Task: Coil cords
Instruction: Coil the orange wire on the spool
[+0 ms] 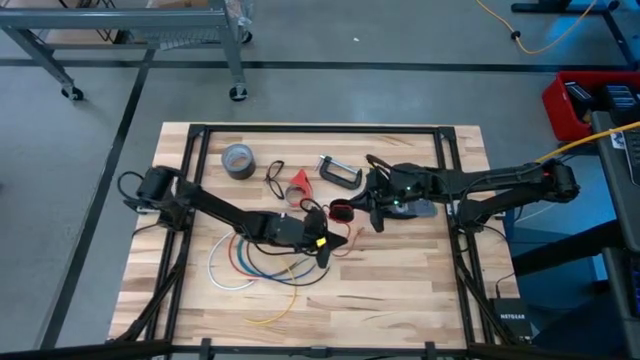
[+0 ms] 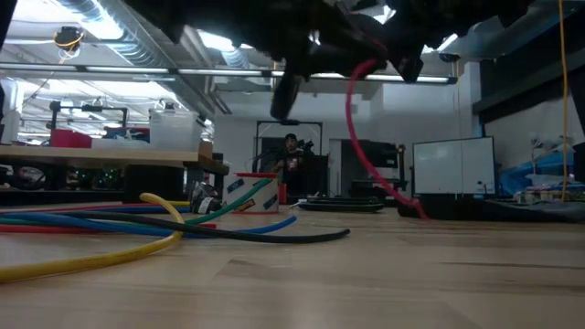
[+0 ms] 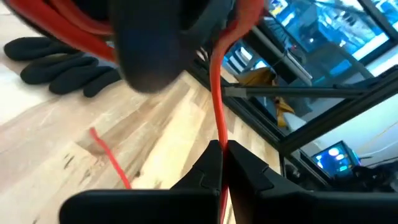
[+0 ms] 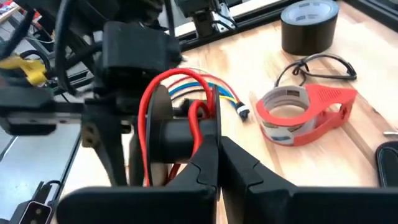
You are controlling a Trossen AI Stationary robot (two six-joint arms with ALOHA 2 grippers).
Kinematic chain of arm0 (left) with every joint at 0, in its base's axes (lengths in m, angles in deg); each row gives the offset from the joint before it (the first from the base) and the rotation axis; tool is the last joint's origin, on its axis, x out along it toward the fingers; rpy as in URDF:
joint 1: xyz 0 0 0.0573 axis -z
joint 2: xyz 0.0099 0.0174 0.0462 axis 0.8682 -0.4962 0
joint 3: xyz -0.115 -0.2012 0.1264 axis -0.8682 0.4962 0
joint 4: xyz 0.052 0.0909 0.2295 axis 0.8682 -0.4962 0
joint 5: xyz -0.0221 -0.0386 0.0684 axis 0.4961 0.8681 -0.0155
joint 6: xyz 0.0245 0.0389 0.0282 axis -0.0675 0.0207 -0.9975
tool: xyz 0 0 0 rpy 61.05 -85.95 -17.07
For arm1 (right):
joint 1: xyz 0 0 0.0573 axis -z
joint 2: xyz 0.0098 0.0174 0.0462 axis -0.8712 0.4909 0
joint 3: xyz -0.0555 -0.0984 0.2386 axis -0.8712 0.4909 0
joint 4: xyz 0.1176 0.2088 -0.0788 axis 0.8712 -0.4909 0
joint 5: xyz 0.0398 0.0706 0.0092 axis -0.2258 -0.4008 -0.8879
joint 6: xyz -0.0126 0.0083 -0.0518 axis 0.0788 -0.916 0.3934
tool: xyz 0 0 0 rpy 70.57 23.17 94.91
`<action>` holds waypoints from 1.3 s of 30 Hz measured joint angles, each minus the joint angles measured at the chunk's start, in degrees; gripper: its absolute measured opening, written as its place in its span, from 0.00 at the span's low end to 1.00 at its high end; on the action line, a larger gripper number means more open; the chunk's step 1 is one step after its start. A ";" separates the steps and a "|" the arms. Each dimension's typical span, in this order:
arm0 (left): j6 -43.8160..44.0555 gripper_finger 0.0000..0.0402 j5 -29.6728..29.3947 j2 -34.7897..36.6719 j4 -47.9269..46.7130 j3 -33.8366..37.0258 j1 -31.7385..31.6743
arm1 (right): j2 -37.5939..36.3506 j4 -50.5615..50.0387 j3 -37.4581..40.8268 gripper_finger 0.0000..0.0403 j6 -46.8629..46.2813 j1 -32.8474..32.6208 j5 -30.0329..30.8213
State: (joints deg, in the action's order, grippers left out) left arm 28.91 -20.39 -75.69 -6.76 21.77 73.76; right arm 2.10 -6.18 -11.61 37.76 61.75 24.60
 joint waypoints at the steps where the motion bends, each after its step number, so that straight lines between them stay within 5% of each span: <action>1: 0.62 0.00 -0.08 0.51 -0.71 0.00 0.06 | 0.00 0.03 -0.02 0.01 0.01 0.00 0.02; 10: 6.19 0.00 -0.15 2.41 -3.48 0.00 -0.17 | 0.13 -4.48 -0.02 0.01 0.01 -0.02 5.04; 27: 10.51 0.00 6.02 3.08 -1.34 -0.02 -3.22 | 0.13 -14.37 -0.02 0.01 0.03 -0.05 5.51; 39: 9.16 0.00 2.18 10.94 -15.98 -0.04 -3.50 | 0.13 -22.03 -0.02 0.01 0.01 -0.07 1.01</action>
State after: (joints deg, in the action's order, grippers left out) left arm 38.07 -18.21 -64.75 -22.73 21.72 70.25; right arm 2.23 -28.21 -11.63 37.77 61.68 25.61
